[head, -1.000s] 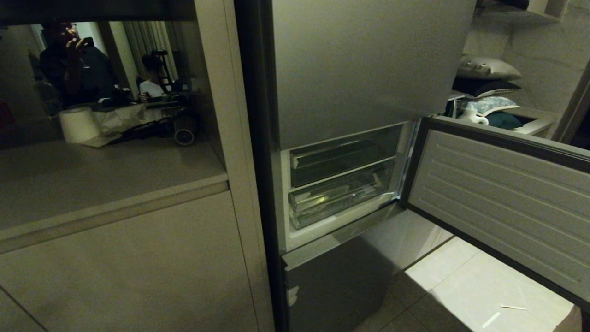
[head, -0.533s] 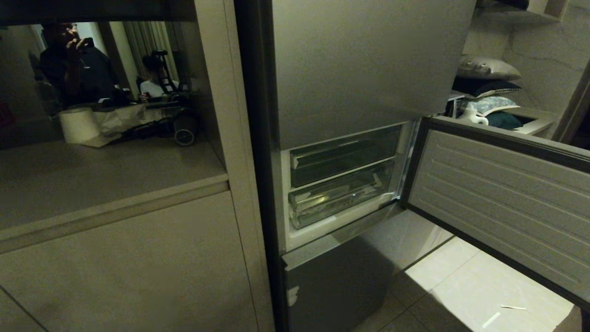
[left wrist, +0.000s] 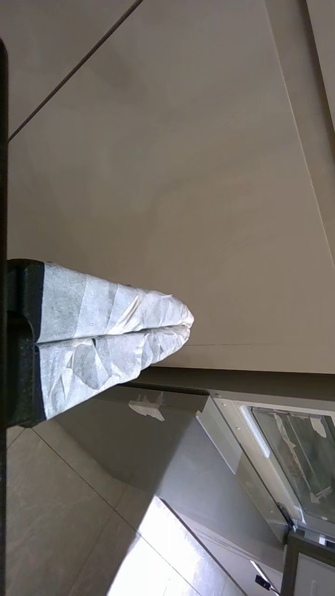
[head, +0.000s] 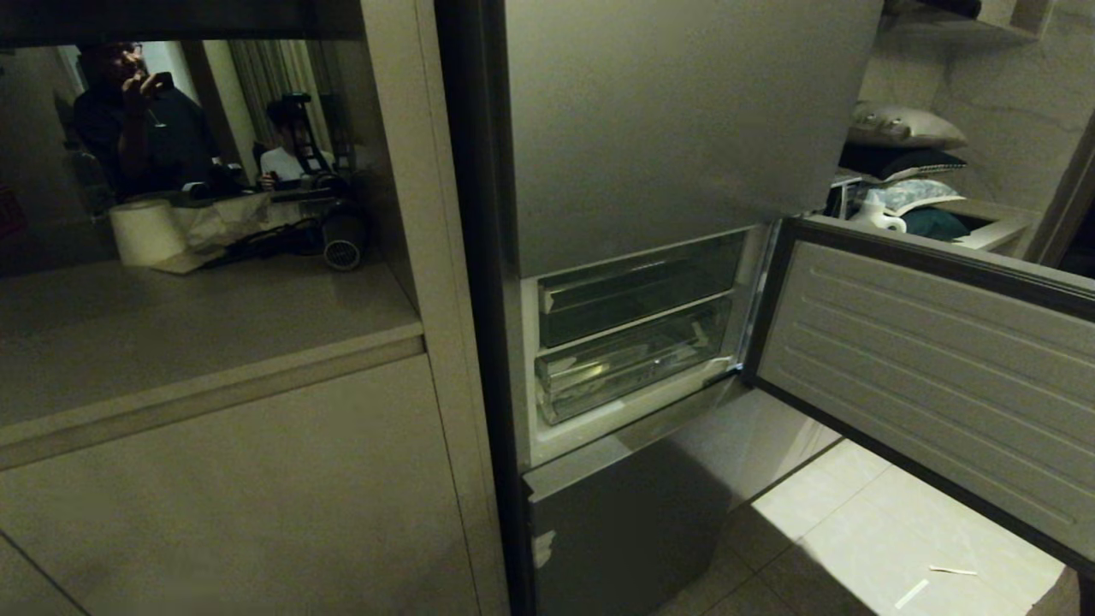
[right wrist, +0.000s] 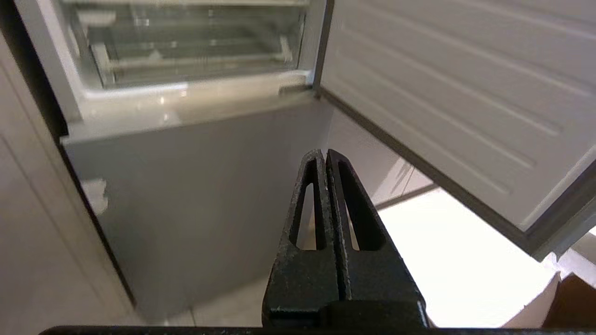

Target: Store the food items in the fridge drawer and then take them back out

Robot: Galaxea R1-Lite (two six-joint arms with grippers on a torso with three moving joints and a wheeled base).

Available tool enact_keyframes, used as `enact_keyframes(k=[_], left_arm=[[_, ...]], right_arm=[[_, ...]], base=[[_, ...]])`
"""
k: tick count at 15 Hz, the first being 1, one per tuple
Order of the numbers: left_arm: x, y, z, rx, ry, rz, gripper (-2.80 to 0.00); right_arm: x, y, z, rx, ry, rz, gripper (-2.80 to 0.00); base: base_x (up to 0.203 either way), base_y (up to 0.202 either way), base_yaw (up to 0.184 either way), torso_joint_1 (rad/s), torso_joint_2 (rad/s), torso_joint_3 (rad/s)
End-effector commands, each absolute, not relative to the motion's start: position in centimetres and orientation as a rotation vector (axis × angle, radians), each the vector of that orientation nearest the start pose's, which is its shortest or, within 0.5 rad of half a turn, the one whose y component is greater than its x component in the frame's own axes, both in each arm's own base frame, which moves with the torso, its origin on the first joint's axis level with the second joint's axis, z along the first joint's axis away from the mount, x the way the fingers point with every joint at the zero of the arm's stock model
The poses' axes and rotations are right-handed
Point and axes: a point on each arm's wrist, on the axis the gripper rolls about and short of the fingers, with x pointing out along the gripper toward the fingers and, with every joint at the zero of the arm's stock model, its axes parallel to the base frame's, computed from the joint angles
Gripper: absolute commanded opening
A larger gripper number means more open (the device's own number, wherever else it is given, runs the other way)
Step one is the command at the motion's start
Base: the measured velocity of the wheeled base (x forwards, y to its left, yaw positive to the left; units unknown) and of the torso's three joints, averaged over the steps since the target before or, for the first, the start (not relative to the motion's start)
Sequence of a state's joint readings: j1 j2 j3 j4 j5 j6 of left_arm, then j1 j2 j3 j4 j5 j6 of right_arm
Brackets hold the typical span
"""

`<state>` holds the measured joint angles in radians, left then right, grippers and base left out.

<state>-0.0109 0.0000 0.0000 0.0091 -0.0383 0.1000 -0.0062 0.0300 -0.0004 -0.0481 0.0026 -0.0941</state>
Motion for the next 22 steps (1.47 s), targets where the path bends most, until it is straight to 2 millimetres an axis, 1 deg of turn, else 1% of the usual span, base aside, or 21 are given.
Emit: enact_keyframes(k=[1, 8, 9, 19, 22], left_arm=[[-2.27, -0.06, 7.46, 0.101, 0.008, -0.050, -2.80], [-2.27, -0.06, 7.46, 0.095, 0.008, -0.048, -2.80], [-2.27, -0.06, 7.46, 0.095, 0.008, -0.048, -2.80], [-2.27, -0.06, 7.47, 0.095, 0.007, -0.048, -2.80], [-2.27, -0.06, 7.47, 0.090, 0.007, -0.048, -2.80]], right_arm=[[-2.14, 0.02, 7.51, -0.071, -0.030, -0.009, -2.80], [-2.14, 0.02, 7.53, -0.068, -0.031, -0.009, -2.80], [-2.15, 0.02, 7.52, -0.068, -0.032, -0.009, -2.80], [-2.15, 0.02, 7.53, -0.068, -0.032, -0.009, -2.80], [-2.16, 0.02, 7.55, -0.066, -0.033, -0.009, -2.80]], base=[[0.000, 0.000, 0.000, 0.000, 0.00, 0.000], [0.000, 0.000, 0.000, 0.000, 0.00, 0.000], [-0.005, -0.003, 0.094, 0.002, 0.00, 0.002], [0.001, -0.008, 0.175, 0.001, 0.00, 0.002], [0.000, -0.007, 0.128, 0.004, 0.00, 0.002]])
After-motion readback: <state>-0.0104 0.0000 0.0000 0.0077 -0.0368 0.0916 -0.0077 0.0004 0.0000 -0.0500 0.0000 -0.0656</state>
